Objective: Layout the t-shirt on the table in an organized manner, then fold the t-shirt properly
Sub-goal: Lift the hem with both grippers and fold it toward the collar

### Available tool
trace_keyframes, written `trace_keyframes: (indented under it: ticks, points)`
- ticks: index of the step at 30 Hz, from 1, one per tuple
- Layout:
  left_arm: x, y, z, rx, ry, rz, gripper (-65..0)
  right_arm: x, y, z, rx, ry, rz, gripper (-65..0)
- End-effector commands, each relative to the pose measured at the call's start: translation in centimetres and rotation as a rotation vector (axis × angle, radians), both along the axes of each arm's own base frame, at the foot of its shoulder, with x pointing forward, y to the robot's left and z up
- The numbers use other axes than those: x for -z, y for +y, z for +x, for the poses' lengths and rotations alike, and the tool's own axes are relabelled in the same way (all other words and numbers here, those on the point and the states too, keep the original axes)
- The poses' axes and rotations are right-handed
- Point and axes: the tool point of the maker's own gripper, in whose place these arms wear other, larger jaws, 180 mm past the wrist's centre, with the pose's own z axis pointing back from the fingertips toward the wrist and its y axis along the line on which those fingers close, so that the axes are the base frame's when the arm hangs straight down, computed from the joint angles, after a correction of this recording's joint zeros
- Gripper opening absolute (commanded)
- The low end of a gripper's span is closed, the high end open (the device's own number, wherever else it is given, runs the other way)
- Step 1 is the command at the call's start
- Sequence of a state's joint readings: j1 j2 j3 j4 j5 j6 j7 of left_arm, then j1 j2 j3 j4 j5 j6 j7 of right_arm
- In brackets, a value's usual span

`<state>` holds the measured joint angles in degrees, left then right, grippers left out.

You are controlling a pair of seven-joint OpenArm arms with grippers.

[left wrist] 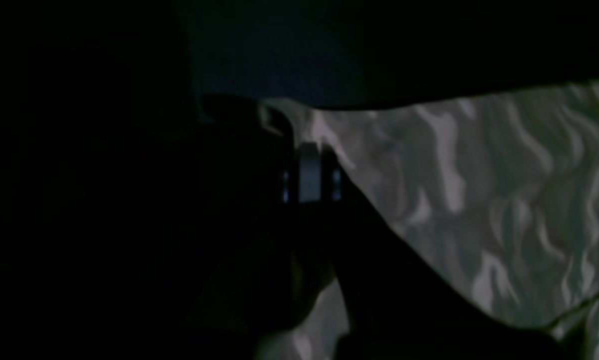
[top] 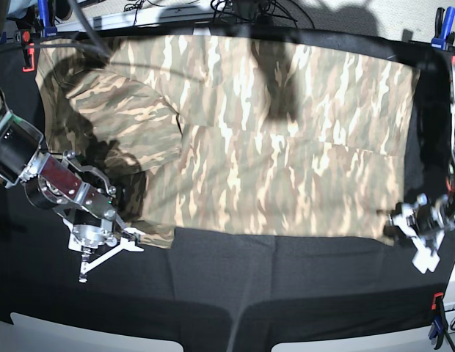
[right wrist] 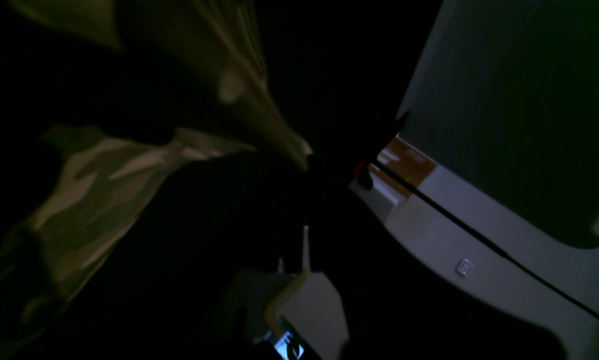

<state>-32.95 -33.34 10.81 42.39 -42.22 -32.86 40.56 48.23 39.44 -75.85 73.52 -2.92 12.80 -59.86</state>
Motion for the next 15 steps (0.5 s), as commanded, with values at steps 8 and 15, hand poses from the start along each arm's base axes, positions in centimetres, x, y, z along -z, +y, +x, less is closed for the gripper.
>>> trace_keyframes:
  ticks: [8, 15]
  points:
    - [-2.7, -0.6, -2.9, 0.122, -0.085, 0.072, -65.0, -2.7, 0.9, 0.7, -0.038, -0.041, -0.021, -65.0]
    - [-4.8, -0.3, -5.1, 0.084, -0.164, 0.068, -65.0, -1.4, 0.1, -2.0, -0.059, -0.031, -0.040, -65.0]
